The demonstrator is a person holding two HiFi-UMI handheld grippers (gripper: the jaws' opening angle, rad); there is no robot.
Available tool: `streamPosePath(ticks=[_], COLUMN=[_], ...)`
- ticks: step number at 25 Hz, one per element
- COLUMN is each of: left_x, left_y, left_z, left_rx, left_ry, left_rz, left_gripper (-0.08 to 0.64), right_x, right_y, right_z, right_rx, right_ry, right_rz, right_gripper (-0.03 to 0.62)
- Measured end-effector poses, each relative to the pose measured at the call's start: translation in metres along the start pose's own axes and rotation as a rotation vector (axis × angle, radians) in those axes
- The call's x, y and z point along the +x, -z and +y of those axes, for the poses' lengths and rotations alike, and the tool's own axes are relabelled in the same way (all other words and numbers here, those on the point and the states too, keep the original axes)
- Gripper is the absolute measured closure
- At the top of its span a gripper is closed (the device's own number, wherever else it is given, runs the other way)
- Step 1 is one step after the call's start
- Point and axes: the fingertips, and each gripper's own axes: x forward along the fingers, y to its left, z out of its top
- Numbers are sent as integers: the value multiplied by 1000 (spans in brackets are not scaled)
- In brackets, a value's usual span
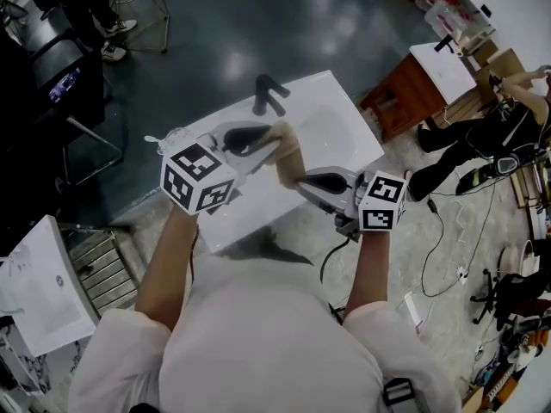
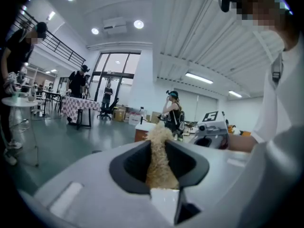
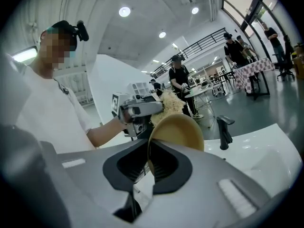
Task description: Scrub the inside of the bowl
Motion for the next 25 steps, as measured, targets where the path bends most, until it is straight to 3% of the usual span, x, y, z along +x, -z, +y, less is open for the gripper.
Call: streamPosePath(ticks=[4, 7, 14, 21, 25], left_x=[3, 4, -1, -7, -8], left_y=[13, 22, 39, 49, 55], left_z=[10, 16, 12, 9, -3], left_rx=[-6, -64, -182, -291, -314], left_ry=[-7, -1, 9, 20, 54], left_rz=[46, 43, 27, -18, -16], left_gripper=[463, 463, 463, 463, 463], right_x=[-4, -8, -27, -30, -29], right_y=[2, -3, -37, -62, -74], right_z=[19, 25, 32, 23, 5], right_rx=[-18, -21, 17, 62, 93], right_ry=[-87, -115, -191, -183, -108], right_rz=[-4, -46, -279, -421, -463], right_gripper=[569, 568, 572, 572, 574])
